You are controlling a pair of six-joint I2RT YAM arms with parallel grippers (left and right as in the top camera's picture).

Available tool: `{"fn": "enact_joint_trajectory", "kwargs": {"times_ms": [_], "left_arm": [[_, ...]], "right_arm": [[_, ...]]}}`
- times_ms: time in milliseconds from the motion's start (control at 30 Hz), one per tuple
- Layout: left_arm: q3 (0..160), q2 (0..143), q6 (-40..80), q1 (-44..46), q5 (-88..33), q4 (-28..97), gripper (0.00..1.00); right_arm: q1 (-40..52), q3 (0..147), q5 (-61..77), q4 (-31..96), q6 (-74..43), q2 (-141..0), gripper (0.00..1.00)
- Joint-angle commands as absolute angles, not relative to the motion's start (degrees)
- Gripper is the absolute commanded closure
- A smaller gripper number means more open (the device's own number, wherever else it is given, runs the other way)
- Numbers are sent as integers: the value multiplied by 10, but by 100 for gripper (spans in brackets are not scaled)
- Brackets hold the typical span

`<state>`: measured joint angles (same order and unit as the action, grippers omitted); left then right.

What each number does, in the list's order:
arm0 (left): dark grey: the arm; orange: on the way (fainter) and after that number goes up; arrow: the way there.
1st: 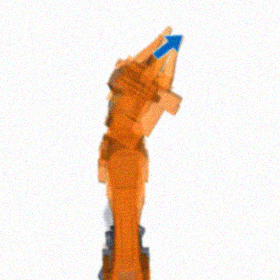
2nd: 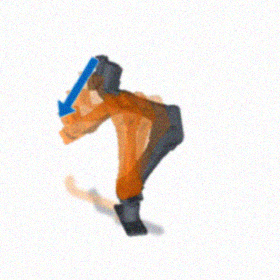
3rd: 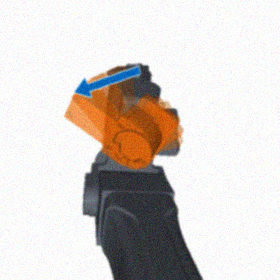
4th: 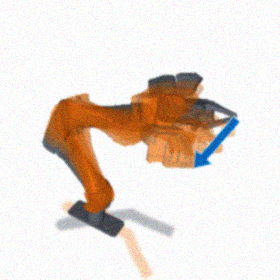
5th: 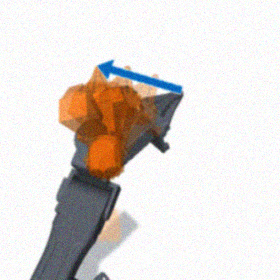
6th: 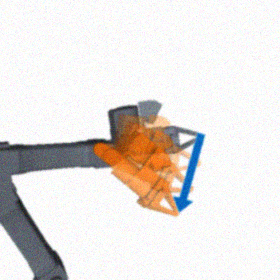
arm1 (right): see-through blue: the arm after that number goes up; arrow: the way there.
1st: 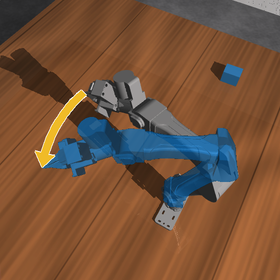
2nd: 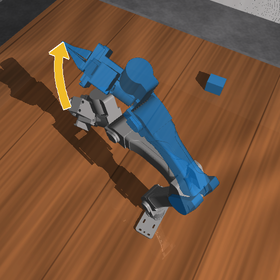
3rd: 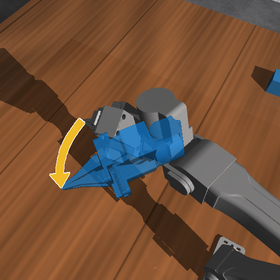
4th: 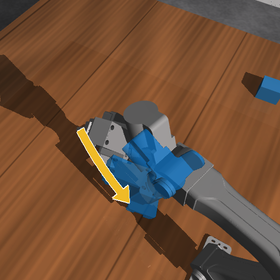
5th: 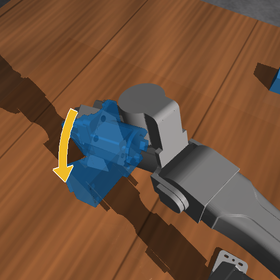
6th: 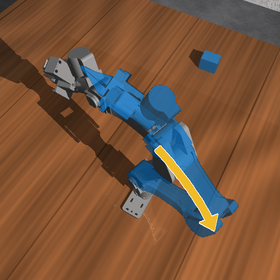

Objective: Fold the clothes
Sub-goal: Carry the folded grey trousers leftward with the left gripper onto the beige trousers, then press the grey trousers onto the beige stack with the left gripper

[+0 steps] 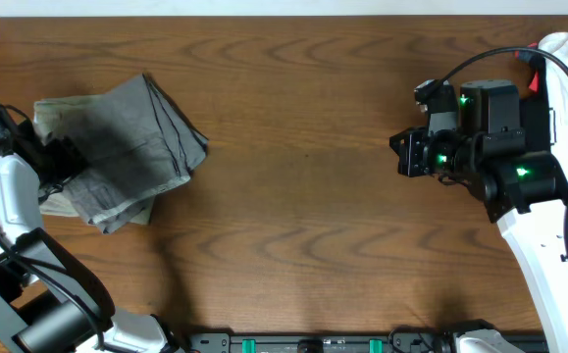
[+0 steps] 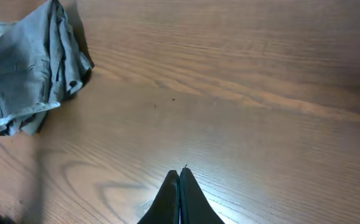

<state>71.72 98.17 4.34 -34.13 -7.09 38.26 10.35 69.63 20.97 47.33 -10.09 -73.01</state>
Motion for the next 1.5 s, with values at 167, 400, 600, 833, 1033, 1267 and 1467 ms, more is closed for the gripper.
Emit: {"fn": "enact_joint_trajectory", "kwargs": {"times_ms": [167, 400, 600, 833, 1033, 1267, 1467], "left_arm": [[813, 886, 76, -343, -92, 473, 54], [789, 898, 32, -307, -113, 442, 94], [768, 1029, 33, -303, -109, 420, 94], [769, 1106, 52, -303, -143, 438, 83], [821, 1047, 27, -295, -218, 526, 67], [874, 889, -82, -208, -292, 631, 58], [875, 748, -124, -44, -219, 673, 53]], "right_arm": [[105, 694, 208, 474, -107, -732, 98], [105, 694, 208, 472, -107, -732, 98], [105, 694, 208, 493, -122, -732, 98], [96, 694, 208, 500, -122, -732, 94], [65, 694, 176, 516, -122, -732, 92], [-15, 695, 153, 535, -122, -732, 54], [-82, 695, 213, 561, -60, -731, 44]]}}
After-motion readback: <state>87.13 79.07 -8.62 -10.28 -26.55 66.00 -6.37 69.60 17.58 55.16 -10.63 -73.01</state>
